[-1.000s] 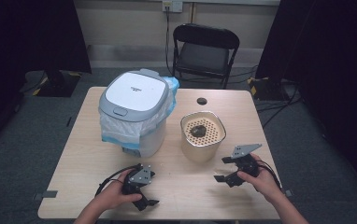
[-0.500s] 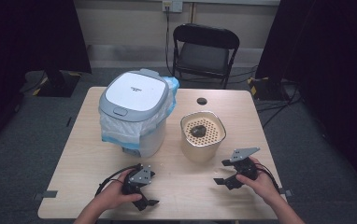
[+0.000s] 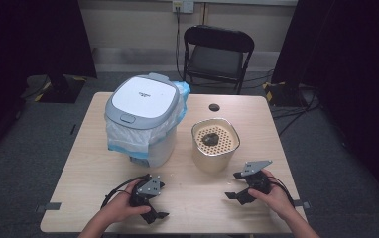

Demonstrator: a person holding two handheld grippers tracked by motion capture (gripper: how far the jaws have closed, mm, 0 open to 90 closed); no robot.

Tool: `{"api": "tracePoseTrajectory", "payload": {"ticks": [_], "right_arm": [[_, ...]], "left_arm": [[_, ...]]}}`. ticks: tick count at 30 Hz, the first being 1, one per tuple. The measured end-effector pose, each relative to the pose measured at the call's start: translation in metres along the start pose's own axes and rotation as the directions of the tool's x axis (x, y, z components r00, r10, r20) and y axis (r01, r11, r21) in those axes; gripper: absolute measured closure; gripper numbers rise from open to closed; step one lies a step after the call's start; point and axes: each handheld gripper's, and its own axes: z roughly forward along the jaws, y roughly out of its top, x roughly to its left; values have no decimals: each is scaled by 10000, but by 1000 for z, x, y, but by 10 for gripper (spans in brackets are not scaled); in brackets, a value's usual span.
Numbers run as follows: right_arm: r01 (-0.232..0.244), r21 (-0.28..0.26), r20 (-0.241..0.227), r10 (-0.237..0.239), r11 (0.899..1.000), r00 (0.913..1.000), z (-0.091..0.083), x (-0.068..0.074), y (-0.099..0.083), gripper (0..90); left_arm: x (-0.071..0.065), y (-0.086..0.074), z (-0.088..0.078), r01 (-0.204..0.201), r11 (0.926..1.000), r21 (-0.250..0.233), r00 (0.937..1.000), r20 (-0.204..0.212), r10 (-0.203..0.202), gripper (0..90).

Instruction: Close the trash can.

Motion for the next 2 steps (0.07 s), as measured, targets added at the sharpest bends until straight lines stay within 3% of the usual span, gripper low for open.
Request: {"api": "tracePoseTrajectory", "payload": {"ticks": [2], "right_arm": [[26, 9, -43, -26, 10000, 10000, 1, 1, 0, 147]], "left_arm": [[0, 0, 0, 2, 10000, 0, 10000, -2, -2, 0]]}}
